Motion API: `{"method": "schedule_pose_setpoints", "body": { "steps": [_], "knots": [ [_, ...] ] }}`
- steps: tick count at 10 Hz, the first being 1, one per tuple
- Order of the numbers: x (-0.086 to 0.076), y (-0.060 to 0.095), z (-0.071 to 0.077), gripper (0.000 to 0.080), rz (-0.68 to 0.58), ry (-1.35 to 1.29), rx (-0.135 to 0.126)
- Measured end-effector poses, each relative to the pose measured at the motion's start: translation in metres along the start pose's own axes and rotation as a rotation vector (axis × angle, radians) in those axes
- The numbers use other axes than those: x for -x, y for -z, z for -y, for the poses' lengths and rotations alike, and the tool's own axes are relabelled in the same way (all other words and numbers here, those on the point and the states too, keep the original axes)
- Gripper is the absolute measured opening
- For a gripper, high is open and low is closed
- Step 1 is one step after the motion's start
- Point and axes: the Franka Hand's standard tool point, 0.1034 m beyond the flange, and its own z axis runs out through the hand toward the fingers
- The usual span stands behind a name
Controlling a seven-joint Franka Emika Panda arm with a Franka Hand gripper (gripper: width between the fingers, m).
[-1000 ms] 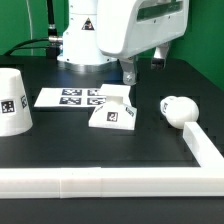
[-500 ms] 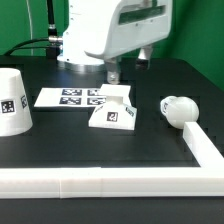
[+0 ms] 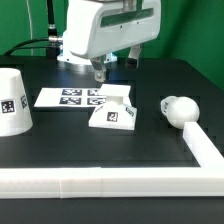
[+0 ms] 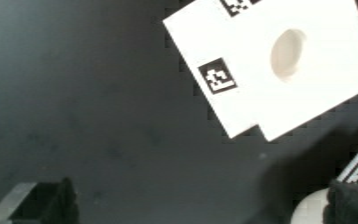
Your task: Assemble lamp
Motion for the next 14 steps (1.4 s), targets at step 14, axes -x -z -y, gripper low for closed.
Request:
{"method": "schedule_pose_setpoints", "body": {
  "steps": [14],
  "knots": [
    [0.040, -0.024, 0.026, 0.0700, -0.018, -1.049, -0.088]
  ]
}}
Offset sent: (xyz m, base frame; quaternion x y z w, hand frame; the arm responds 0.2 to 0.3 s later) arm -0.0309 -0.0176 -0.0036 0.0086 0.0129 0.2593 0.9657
